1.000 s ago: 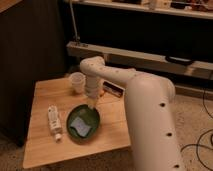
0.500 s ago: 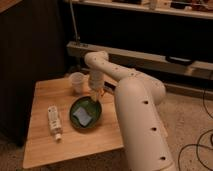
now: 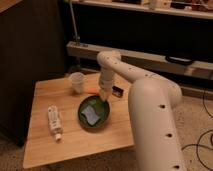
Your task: Drag the ceramic bowl in a circle
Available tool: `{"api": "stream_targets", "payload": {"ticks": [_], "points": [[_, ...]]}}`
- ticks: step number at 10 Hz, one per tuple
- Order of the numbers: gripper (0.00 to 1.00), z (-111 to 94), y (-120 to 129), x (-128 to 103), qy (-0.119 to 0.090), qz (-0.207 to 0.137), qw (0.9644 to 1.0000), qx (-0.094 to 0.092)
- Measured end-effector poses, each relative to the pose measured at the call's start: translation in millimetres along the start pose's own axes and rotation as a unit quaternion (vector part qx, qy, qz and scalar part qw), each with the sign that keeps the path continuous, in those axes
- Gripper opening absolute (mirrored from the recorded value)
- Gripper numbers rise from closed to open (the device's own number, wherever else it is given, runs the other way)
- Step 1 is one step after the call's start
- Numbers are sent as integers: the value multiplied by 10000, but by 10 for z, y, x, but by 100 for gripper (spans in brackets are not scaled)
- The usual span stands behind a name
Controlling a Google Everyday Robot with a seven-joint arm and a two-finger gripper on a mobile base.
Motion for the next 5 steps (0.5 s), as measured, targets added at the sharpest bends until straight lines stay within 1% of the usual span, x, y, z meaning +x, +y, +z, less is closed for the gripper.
{"api": "stream_targets", "payload": {"ticks": [2,3,4,5], "points": [[10,-76,125,-222,64,218,9997,-1],[10,-109,201,-408,75,323,9995,-8],[10,-142,278,-669,86,436,9990,-8],[10,-141,287,-854,79,476,9988,9]]}}
